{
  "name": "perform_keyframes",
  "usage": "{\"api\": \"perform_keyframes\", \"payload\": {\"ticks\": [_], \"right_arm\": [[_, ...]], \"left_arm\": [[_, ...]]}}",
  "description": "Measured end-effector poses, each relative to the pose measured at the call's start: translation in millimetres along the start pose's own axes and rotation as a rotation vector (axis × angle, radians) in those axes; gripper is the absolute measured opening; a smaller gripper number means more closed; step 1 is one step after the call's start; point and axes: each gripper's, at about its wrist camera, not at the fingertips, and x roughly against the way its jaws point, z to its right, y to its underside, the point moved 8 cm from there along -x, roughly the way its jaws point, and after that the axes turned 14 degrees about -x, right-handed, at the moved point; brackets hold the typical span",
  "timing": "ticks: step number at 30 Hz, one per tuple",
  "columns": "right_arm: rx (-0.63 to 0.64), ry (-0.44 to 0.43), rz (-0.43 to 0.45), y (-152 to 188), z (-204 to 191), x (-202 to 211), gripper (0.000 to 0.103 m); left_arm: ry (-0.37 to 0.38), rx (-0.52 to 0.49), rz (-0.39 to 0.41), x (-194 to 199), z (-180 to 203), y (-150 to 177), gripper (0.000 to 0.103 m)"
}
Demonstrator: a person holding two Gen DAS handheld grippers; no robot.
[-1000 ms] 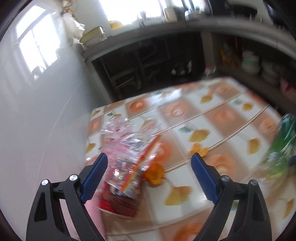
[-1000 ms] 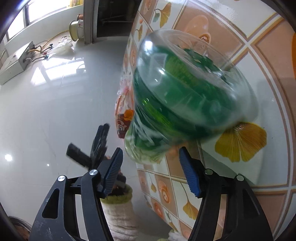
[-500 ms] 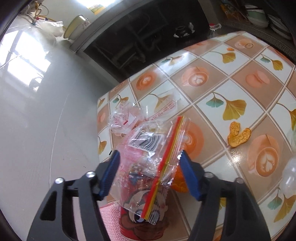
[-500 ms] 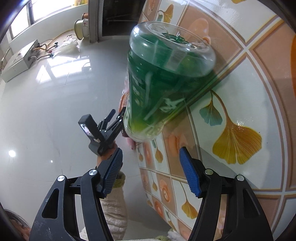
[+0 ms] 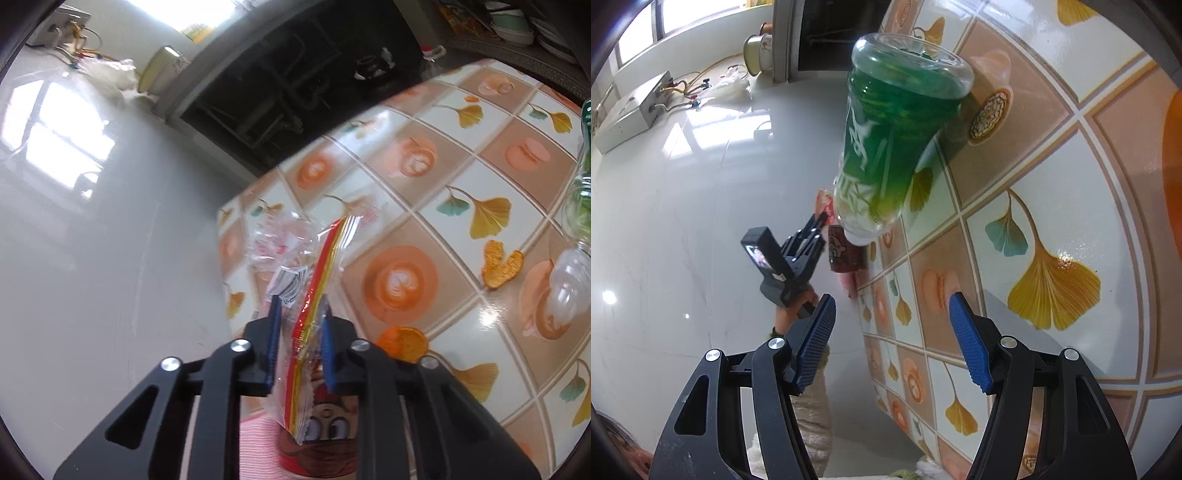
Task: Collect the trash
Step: 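Grasp the clear snack wrapper with the left tool while the right tool holds the bottle, then carry the wrapper and bottle over the blue wastebasket with both tools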
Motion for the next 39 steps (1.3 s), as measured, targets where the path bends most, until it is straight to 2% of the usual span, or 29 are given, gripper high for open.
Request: {"api": "perform_keyframes", "payload": {"ticks": [4, 7, 10, 11, 13, 15, 18, 21, 22, 24, 27, 28, 30, 34, 39], "right_arm": [[0.083, 0.033, 0.036, 0, -17, 8, 0.062], [0.206, 0.093, 0.098, -5, -46, 16, 0.062], [0.421, 0.218, 0.202, -17, -93, 18, 0.063], [0.488, 0.254, 0.219, -21, -107, 15, 0.067], [0.604, 0.334, 0.245, -36, -129, 2, 0.068], [0.701, 0.432, 0.256, -58, -145, -18, 0.071], [0.751, 0.537, 0.241, -91, -149, -43, 0.071], [0.696, 0.534, 0.147, -125, -145, -73, 0.071], [0.681, 0.537, 0.121, -133, -140, -79, 0.071], [0.665, 0.577, 0.071, -148, -132, -95, 0.073], [0.572, 0.593, -0.047, -154, -117, -113, 0.073], [0.562, 0.606, -0.057, -153, -113, -114, 0.073], [0.542, 0.582, -0.085, -144, -108, -110, 0.073], [0.51, 0.523, -0.142, -115, -102, -96, 0.074], [0.545, 0.531, -0.204, -57, -86, -77, 0.077]], "left_arm": [[-0.059, 0.046, 0.031, 14, -25, 4, 0.009], [-0.127, 0.088, 0.077, 34, -49, 8, 0.007], [-0.197, 0.122, 0.127, 59, -68, 13, 0.007], [-0.22, 0.135, 0.146, 69, -75, 15, 0.007], [-0.258, 0.182, 0.186, 91, -89, 20, 0.007], [-0.254, 0.236, 0.217, 107, -97, 26, 0.007], [-0.154, 0.371, 0.293, 136, -101, 34, 0.007], [0.035, 0.515, 0.371, 156, -88, 45, 0.007], [0.147, 0.573, 0.401, 160, -76, 49, 0.007], [0.272, 0.638, 0.421, 162, -56, 55, 0.007], [0.418, 0.736, 0.433, 160, -28, 67, 0.007], [0.458, 0.765, 0.428, 159, -21, 71, 0.007], [0.522, 0.809, 0.416, 152, -2, 78, 0.007], [0.577, 0.843, 0.379, 147, 32, 93, 0.007], [0.654, 0.904, 0.317, 136, 70, 122, 0.007]]}}
